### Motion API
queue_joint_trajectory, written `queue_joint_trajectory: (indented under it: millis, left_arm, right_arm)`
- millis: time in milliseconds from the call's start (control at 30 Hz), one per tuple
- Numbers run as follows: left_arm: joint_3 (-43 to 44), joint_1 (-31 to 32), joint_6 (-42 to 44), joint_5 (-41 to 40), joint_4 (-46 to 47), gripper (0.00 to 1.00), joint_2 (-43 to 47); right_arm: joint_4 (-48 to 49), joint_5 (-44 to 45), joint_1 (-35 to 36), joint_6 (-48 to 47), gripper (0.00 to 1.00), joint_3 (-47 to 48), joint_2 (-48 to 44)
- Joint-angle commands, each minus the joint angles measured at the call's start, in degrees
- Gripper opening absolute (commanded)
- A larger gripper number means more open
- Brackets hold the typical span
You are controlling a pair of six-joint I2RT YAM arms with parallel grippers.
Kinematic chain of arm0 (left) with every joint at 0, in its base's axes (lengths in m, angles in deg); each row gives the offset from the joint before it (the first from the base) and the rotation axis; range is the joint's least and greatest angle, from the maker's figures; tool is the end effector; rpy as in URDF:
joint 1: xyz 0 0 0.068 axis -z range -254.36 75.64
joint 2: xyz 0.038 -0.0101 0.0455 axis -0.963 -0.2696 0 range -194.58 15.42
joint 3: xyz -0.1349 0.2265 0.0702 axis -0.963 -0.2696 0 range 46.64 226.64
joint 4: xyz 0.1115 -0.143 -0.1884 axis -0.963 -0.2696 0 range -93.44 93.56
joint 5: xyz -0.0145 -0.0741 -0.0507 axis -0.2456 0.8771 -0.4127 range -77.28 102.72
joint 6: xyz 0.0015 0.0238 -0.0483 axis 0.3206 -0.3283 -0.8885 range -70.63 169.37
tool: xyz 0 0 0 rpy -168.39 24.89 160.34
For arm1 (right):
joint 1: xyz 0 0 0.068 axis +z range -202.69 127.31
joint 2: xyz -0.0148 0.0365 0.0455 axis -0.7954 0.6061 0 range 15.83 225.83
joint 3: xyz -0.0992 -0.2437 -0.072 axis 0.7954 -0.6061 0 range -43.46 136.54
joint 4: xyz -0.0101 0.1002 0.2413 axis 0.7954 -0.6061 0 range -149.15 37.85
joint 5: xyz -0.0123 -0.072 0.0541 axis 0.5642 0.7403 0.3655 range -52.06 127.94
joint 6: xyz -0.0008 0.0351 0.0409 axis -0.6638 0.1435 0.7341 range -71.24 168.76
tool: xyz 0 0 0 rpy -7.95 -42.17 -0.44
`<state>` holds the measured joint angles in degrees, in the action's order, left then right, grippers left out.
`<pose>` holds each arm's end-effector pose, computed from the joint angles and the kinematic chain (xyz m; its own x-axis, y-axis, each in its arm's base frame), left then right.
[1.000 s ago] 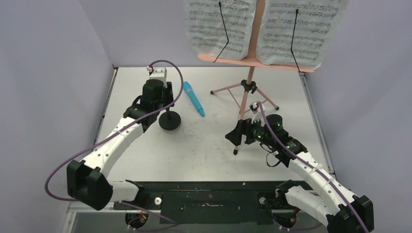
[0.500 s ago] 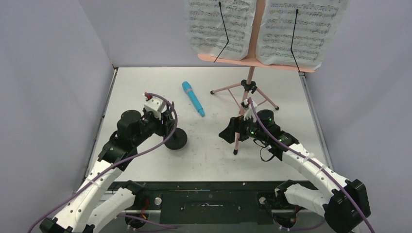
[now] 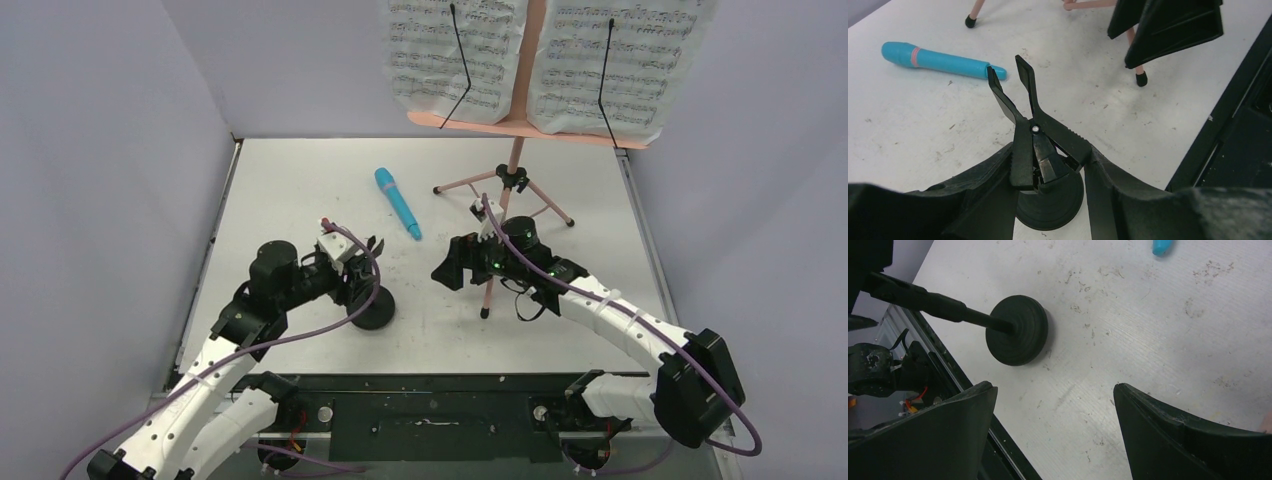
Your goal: Set up the instrument practice props
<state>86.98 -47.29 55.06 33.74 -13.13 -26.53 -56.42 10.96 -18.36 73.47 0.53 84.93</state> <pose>0.1474 -0.0897 0.3094 -0.2062 0.2093 -0.9559 0.7521 0.6588 -0.0180 0.2100 0.1630 0.2586 -0.7147 -0.0369 -0.6985 -0.5837 0.5817 0.5665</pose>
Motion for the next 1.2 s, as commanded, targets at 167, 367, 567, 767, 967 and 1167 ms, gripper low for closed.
queue_joint_trajectory:
  millis: [167,367,567,767,967,1167]
  left_arm:
    - [-5.4,0.3,6.1,14.2,14.1,0.27,4.6]
    - [-8.5,0.4,7.2,18.0,18.1,0.44,7.0]
    - [-8.4,0.4,6.9,17.6,18.1,0.81,6.8]
    - [-8.7,0.3,5.5,17.4,19.3,0.97,7.2]
    - [-9.6,0.2,4.8,14.1,21.1,0.97,9.9]
    - [-12.3,-0.1,4.2,4.7,24.1,0.97,15.3]
  right_arm:
    - [3.8,4.5,3.3,-2.3,0.90,5.2,3.4]
    - [2.6,6.1,4.0,-4.0,0.90,8.0,6.0]
    - [2.6,7.3,4.6,-4.7,0.90,9.3,7.4]
    - [2.8,8.7,4.9,-5.4,0.90,10.7,8.7]
    - [1.5,10.8,5.4,-7.1,0.90,15.3,12.3]
    - [-2.3,16.4,5.9,-8.9,0.90,24.1,19.3]
